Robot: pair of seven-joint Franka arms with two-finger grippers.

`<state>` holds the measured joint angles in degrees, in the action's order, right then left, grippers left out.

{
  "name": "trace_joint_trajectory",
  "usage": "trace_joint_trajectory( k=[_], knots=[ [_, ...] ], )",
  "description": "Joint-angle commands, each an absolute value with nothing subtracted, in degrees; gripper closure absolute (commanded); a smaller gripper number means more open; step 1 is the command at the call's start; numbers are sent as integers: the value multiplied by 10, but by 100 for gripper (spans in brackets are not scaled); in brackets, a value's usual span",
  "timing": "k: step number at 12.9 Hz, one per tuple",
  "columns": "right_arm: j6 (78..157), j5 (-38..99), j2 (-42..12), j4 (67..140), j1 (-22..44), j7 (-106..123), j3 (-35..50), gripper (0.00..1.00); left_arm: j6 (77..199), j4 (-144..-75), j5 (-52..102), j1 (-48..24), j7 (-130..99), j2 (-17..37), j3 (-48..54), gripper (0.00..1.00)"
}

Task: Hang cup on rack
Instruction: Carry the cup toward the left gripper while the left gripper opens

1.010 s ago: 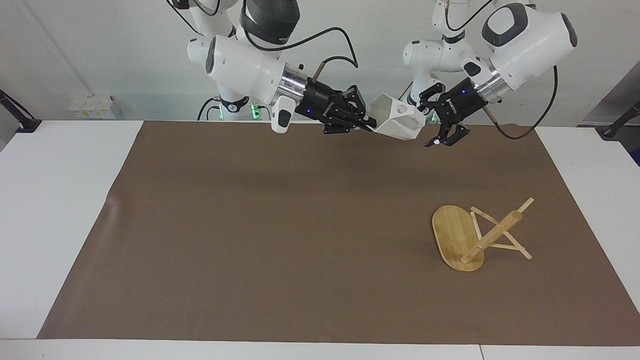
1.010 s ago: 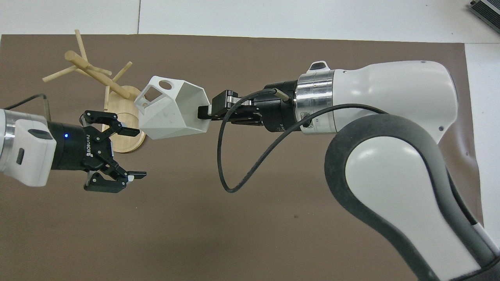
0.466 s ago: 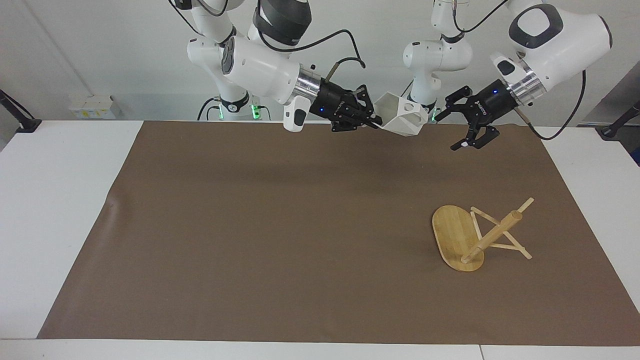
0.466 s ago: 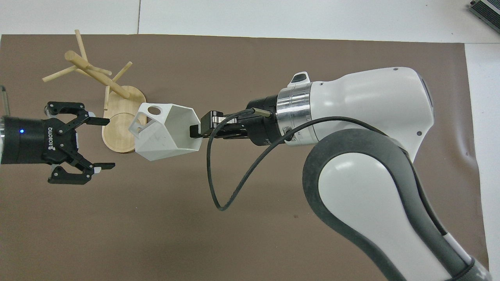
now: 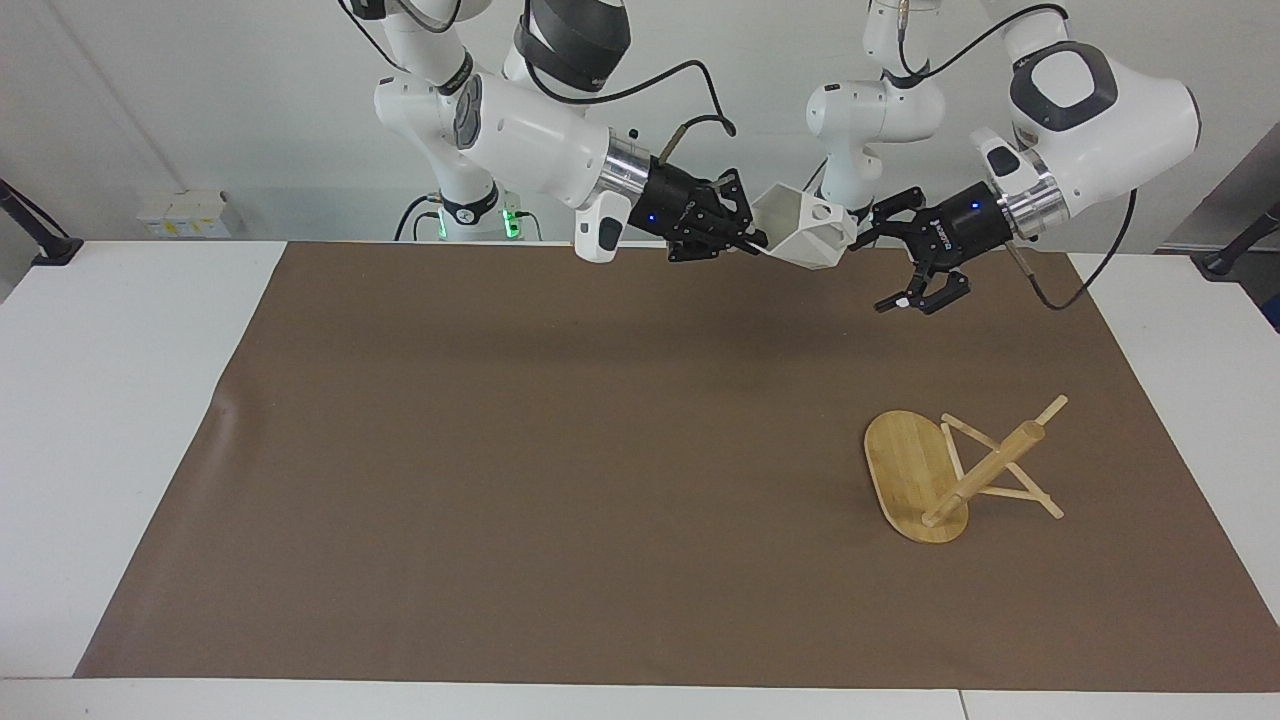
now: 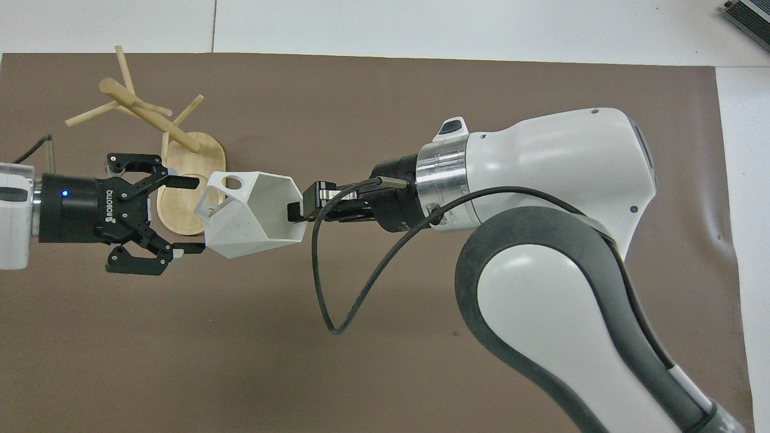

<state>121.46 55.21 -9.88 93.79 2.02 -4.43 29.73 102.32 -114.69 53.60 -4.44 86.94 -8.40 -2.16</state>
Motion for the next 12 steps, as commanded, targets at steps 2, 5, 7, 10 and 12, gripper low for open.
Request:
trace_joint_trajectory(
  k=[2,5,7,10,12],
  knots=[
    [1211,547,-99,938,12,-45,305,100,1036,-1161,573,-68,882,-91,-21,0],
    [1211,547,-99,937,12,-45,305,100,1033,-1180,580,-81,886,-102,-20,0],
    [1211,547,-99,937,12,-45,305,100,1027,-1186,591,-84,898,-106,-20,0],
    [1211,547,-99,937,12,-45,305,100,1019,-1187,602,-85,921,-112,-20,0],
    [1211,547,-99,937,12,-45,305,100,1011,-1187,613,-84,920,-119,-20,0]
  ],
)
